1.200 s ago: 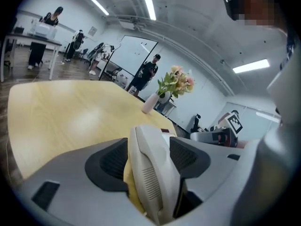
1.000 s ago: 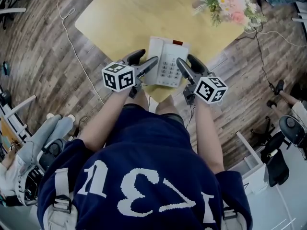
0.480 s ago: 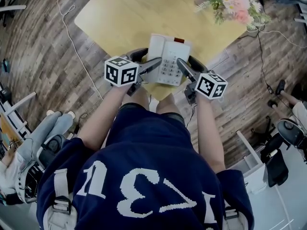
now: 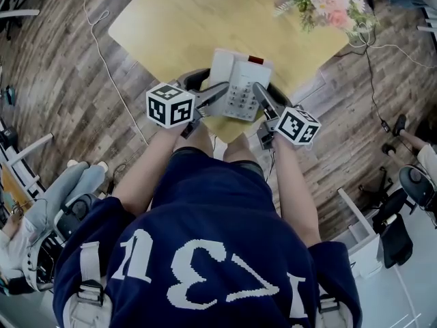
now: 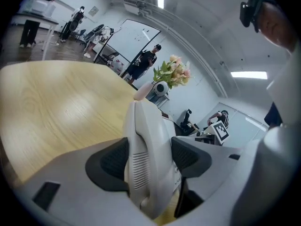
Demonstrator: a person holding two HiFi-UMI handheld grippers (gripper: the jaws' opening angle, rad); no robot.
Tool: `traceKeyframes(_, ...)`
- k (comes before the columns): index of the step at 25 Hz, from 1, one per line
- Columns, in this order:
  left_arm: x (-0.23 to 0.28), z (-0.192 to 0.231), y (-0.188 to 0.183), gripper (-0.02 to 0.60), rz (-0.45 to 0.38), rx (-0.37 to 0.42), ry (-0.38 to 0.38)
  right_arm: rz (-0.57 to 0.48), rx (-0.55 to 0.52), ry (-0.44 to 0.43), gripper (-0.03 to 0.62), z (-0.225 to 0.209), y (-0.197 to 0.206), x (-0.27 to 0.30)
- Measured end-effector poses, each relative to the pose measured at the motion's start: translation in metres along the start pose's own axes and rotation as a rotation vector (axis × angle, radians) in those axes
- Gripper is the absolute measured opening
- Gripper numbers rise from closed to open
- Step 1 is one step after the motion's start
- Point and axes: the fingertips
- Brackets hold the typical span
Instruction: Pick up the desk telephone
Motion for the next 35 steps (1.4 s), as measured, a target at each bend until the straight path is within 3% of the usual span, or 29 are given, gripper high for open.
traceKeyframes(11, -0.055, -0.051, -0.091, 0.291, -0.218, 0.168, -0.002, -0.154, -0.244, -0.097, 0.204, 0.091, -0.083, -0.019)
traceKeyframes(19, -0.079, -0.106, -0.165, 0.291, -0.357, 0.301, 0.057, -0.319, -0.393, -0.129, 0.200, 0.150, -0.156, -0.054)
traceKeyframes(25, -0.104, -0.140, -0.198, 0.291, -0.429, 0.393, 0.077, -0.393, -0.473, -0.152, 0.198, 0.191, -0.184, -0.077)
traceKeyframes(35, -0.122, -0.158, -0.232, 0.291, -0.486, 0.445, 0.090, -0.457, -0.524, -0.182, 0.196, 0.224, -0.213, -0.085)
Point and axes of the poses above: the fingertips, and each gripper's own axes: x forward along the fingers, z to its left, y out of its underside, and after that the axes turned 8 degrees about -y, right-handed
